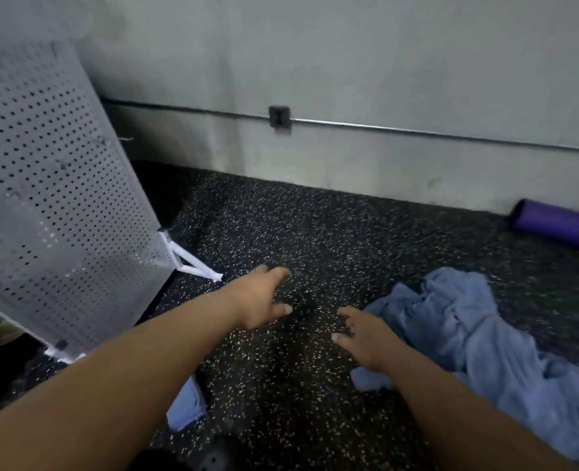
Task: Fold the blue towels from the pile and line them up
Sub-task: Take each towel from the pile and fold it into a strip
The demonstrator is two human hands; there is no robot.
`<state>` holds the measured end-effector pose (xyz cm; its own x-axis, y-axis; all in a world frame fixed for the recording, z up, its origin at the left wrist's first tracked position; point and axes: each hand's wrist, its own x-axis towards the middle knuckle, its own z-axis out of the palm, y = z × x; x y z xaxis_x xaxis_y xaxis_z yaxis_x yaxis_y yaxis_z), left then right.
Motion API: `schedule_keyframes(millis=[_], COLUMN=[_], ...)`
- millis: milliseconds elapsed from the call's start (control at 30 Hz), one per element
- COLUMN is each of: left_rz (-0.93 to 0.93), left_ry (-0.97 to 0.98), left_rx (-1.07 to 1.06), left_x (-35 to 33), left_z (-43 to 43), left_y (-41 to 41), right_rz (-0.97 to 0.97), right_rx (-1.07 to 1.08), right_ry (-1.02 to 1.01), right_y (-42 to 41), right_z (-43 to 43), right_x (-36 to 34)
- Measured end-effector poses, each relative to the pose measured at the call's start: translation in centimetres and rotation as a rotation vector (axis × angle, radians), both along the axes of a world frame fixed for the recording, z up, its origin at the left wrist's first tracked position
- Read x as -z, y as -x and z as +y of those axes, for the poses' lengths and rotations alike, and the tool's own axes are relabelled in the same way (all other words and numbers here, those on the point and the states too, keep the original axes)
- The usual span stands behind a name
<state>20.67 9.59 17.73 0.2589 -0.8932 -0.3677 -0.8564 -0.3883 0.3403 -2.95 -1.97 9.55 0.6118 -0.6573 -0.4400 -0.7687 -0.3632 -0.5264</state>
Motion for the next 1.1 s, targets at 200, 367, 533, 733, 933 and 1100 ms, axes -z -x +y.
schedule_keyframes(millis=[200, 367, 533, 733, 933, 1100], left_rz=[0.032, 0.128, 0.219, 0.241, 0.243, 0.245], left_ry=[0.047, -0.011, -0.084, -0.128, -0.136, -0.119], left_rx=[0.128, 0.176, 0.230, 0.254, 0.244, 0.256], left_x=[1.2, 6.6, 11.9, 16.1, 18.1, 19.1], left_z=[-5.3, -6.7, -8.5, -11.1, -13.9, -14.7], left_y=[10.2, 18.3, 23.3, 25.9, 26.9, 27.4], right_rz=[0.072, 0.153, 0.299, 0.390, 0.492, 0.448], right_rx=[0.158, 0.224, 0.265, 0.301, 0.349, 0.459], right_ry=[-0.027, 0.007, -0.003, -0.006, 0.027, -0.021], right_y=[12.2, 21.0, 26.8, 30.7, 31.6, 31.5], right_z=[-1.7, -1.7, -3.3, -5.5, -7.7, -9.8], right_x=[1.4, 3.6, 7.2, 11.4, 14.1, 16.4])
